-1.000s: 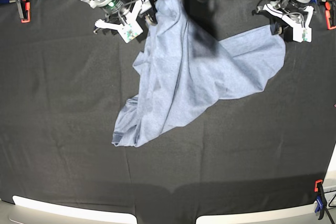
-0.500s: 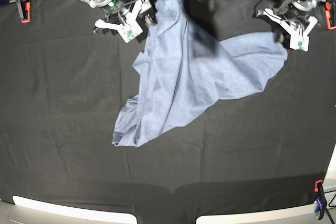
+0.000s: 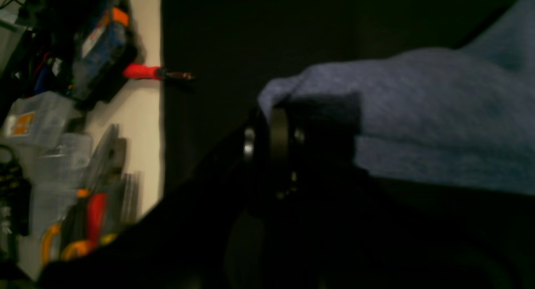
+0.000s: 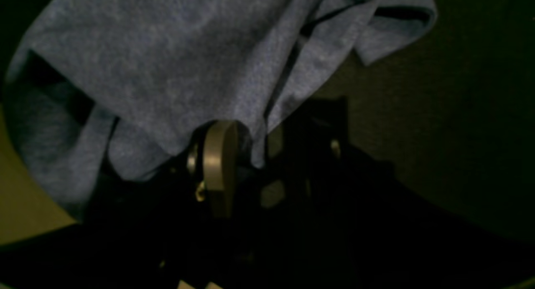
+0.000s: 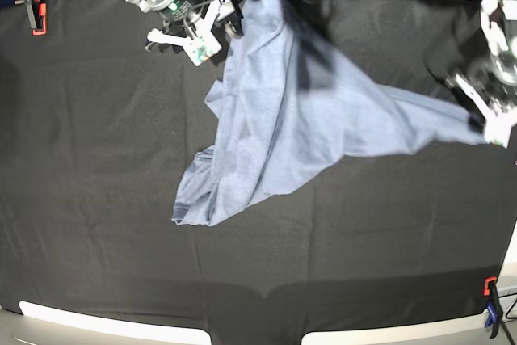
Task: Layout the t-shirt on the table in an organized manner, then fold the t-shirt properly
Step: 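Pull the grasped shirt edge outward with the left gripper, lifting cloth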
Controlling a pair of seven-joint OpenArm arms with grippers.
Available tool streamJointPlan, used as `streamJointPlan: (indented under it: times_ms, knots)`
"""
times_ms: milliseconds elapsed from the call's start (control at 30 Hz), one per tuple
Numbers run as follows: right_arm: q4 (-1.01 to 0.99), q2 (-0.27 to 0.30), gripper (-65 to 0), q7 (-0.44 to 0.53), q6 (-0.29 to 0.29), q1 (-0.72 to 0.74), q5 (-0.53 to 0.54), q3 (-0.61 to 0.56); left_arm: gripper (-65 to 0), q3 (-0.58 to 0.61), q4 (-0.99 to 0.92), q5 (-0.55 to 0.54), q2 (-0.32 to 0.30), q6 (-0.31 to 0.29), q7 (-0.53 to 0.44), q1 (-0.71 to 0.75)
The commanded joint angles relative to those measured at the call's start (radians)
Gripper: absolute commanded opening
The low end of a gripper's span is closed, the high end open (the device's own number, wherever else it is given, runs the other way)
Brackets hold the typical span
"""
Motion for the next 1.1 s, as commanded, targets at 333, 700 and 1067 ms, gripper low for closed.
streamJointPlan:
  times_ms: [333, 700, 1067]
  knots:
    - [0.019, -0.058, -38.5, 0.004, 0.003, 0.000, 0.001, 0.003, -65.0, -0.010, -0.334, -0.065, -0.154, 0.020, -0.122, -0.387]
    - [0.019, -0.126, -36.6, 0.039, 0.003, 0.018, 0.003, 0.004, -65.0, 0.127, -0.383, -0.101, -0.164, 0.020, -0.139, -0.468]
    - [-0.014, -0.377, -31.8, -0.119, 0.003, 0.121, 0.069, -0.016, -65.0, 0.142, -0.383, -0.101, -0.164, 0.020, -0.132, -0.468]
